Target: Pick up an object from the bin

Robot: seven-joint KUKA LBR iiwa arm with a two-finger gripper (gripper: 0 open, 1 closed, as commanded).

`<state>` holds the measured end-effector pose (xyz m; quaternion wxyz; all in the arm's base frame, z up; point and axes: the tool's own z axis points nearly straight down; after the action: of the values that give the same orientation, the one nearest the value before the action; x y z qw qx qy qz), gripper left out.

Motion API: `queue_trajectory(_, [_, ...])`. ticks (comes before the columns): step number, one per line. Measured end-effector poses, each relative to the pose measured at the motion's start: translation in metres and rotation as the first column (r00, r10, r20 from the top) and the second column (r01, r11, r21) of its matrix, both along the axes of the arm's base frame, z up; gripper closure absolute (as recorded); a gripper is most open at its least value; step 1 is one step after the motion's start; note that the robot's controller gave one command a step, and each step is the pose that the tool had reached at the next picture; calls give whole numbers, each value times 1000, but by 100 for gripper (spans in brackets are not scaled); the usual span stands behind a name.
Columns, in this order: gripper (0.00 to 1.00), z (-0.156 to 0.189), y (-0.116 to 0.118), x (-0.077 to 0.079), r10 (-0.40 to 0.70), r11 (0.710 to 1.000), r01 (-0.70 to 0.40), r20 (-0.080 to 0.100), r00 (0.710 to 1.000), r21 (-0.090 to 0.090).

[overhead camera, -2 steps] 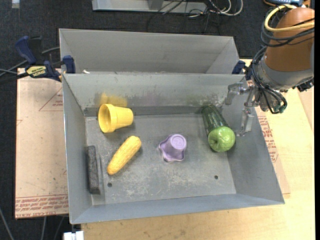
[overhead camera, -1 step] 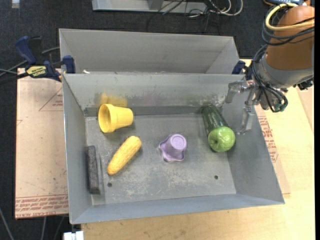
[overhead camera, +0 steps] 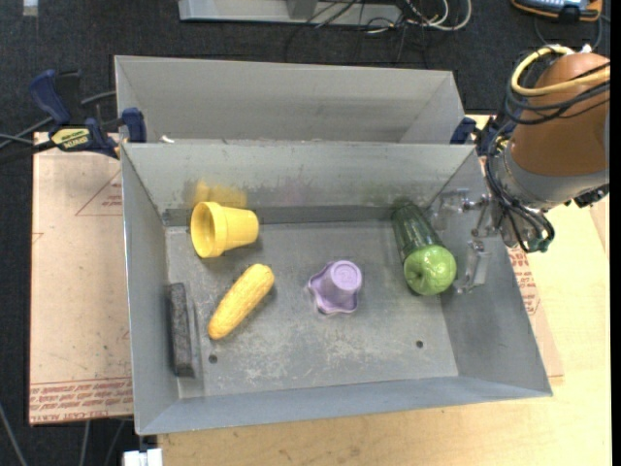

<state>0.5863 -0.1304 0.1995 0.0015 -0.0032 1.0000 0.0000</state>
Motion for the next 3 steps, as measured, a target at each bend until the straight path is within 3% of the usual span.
queue_trajectory(1, [0, -27, 8, -12, -122, 993, 122, -3, 993, 1])
queue_trajectory(2, [0, -59, 17, -9, -125, 992, 125, 2, 992, 1])
queue_trajectory(3, [100, -88, 22, -17, -237, 971, 237, -2, 971, 2])
